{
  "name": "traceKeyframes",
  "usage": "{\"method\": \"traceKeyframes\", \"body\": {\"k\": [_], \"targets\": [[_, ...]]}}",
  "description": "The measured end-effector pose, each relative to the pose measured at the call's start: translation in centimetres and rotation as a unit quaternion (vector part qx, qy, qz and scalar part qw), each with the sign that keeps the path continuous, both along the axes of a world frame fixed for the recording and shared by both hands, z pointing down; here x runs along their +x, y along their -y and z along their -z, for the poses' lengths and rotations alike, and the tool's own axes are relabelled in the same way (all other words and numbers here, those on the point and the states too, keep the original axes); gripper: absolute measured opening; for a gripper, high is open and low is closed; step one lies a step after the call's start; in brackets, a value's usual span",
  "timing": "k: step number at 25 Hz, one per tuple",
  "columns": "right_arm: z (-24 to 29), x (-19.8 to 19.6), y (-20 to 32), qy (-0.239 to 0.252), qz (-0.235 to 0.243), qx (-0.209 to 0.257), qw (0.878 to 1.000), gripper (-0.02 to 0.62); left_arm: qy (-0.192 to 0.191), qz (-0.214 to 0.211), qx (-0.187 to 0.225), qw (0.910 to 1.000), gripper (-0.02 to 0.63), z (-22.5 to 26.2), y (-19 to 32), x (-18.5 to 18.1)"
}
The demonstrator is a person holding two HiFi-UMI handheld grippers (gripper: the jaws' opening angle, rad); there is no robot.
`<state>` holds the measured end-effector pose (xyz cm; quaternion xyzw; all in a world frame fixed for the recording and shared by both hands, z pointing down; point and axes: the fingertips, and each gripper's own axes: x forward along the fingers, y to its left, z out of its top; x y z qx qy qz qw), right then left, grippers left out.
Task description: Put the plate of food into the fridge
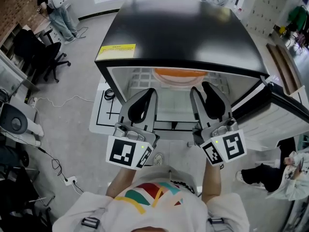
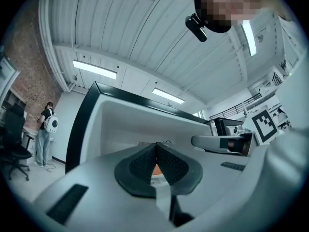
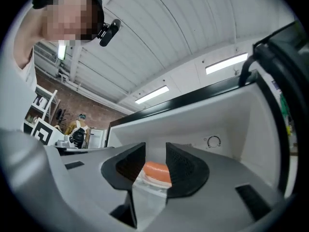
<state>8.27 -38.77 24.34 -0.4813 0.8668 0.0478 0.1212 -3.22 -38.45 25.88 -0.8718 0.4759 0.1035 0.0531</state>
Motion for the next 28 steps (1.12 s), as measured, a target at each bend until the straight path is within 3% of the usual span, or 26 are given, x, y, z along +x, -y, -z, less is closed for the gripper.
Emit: {"method": "traceKeyframes", "body": {"k": [2,5,11,17,21,28], "targets": [[-0.5,0.8,-0.7,0.033,-0.027,-0.008,0.999,0.127,0.007,0.009,0.003,0.9999,0.006,0.1,-0.2,-0.3],[-1.2,2.2,-2.2,0.064,-0.073,-0.005,0.995,0.0,0.017,0.02,0.004,0.9997,0.006,0.0,-0.5,-0.6],[-2.5,2.8,-4.6,0.001,-0.158,0.003,0.987,0.0,0.033,0.032,0.001,0.999,0.006,-1.0,-1.4,-0.7],[-4.9,1.9,-4.9,-0.066,-0.173,-0.012,0.983,0.0,0.051,0.038,-0.004,0.998,0.006,-2.5,-1.6,-0.1],[-6.2,1.9,-4.7,-0.054,-0.16,-0.04,0.985,0.0,0.056,0.037,-0.001,0.9977,0.006,-3.0,-1.7,0.4],[-6.4,2.3,-4.5,-0.061,-0.158,-0.041,0.985,0.0,0.057,0.037,-0.007,0.9977,0.006,-3.5,-1.6,0.5]]}}
